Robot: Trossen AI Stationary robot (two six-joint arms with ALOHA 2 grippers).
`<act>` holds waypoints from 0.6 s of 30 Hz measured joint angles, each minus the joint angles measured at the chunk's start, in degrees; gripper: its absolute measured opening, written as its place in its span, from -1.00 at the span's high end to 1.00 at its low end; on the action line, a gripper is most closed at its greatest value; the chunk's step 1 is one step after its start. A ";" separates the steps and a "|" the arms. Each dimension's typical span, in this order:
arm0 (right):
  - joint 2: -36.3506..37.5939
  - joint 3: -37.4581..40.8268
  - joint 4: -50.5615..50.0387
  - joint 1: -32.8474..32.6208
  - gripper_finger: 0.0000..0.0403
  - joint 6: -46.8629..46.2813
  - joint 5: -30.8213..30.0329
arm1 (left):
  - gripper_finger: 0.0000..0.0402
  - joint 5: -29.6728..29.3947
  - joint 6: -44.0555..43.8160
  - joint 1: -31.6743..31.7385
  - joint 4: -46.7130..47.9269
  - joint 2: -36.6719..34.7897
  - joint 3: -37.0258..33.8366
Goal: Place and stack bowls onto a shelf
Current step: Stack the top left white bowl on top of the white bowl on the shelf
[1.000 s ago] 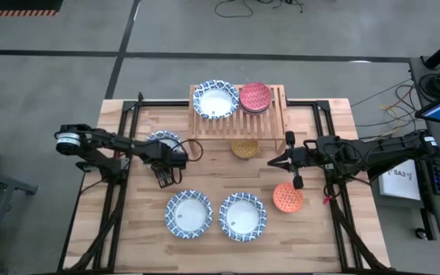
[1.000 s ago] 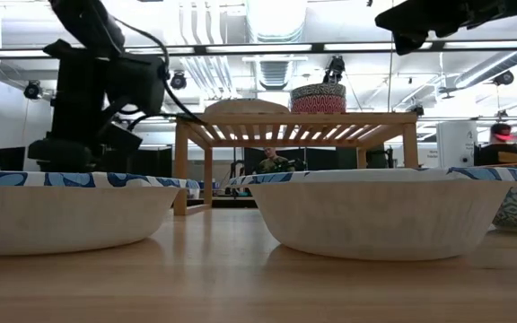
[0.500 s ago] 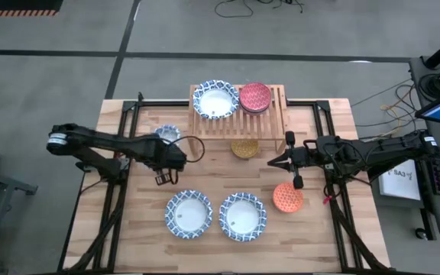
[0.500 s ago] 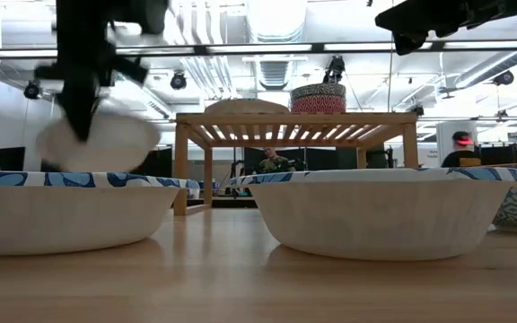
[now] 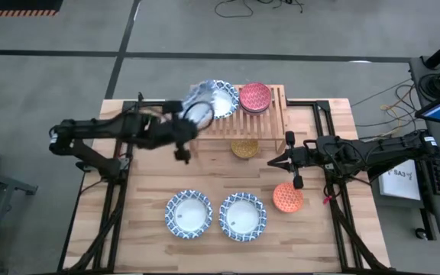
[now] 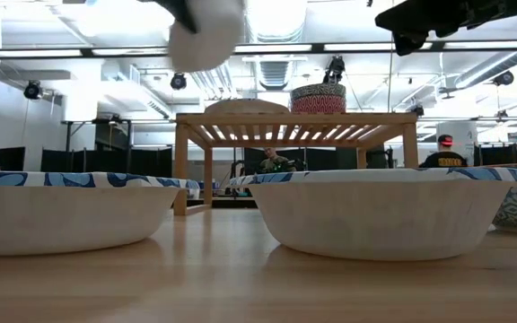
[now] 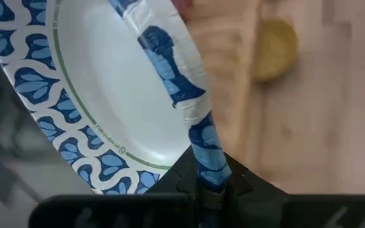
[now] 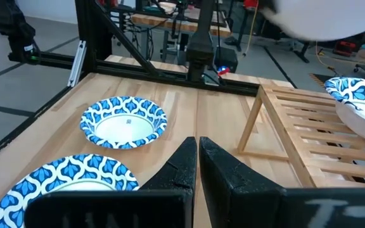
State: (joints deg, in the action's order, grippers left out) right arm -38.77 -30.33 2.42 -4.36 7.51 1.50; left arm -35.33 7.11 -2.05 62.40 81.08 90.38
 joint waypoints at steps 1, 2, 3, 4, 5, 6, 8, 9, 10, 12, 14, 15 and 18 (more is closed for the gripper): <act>-0.02 0.00 0.01 0.00 0.96 -0.02 0.00 | 1.00 -0.01 4.13 1.24 -1.80 0.96 1.18; -0.01 0.00 0.01 0.00 0.96 -0.16 0.00 | 1.00 -0.04 7.16 2.65 -2.59 1.94 2.47; 0.00 0.00 0.02 0.00 0.96 -0.34 0.01 | 1.00 -0.15 9.18 4.21 -2.89 3.02 3.75; 0.00 0.00 0.00 0.00 0.96 -0.39 0.00 | 1.00 -0.17 10.49 5.78 -2.83 4.09 5.09; -0.01 0.00 0.00 0.00 0.96 -0.42 0.00 | 1.00 -0.19 11.38 7.22 -2.68 5.16 6.27; 0.00 0.00 0.00 0.00 0.96 -0.42 0.01 | 1.00 -0.18 11.92 8.69 -2.08 6.22 7.24; 0.00 0.02 0.00 0.00 0.96 -0.42 0.00 | 1.00 0.21 13.19 11.26 -0.51 8.12 8.69; 0.00 0.00 0.02 0.00 0.96 -0.42 0.00 | 1.00 0.54 13.76 12.42 -0.41 8.87 9.18; 0.00 0.02 0.00 0.00 0.96 -0.38 0.02 | 1.00 1.00 14.31 13.53 -0.47 9.56 9.48; 0.00 0.01 0.01 0.00 0.96 -0.18 0.00 | 1.00 3.07 14.80 15.23 -0.51 10.97 10.17; 0.00 0.02 -0.02 0.00 0.96 -0.18 0.00 | 1.00 4.69 14.89 16.69 -1.11 12.68 10.75; 0.00 0.02 0.00 0.00 0.96 -0.22 0.00 | 1.00 4.81 14.89 17.22 -1.27 13.64 11.01; 0.00 0.02 -0.04 0.00 0.96 -0.38 0.01 | 1.00 4.85 14.96 18.30 -1.30 16.49 12.47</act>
State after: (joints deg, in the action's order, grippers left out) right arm -38.77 -30.30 2.38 -4.36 7.13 1.50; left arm -30.48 22.07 16.25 61.10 97.57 102.85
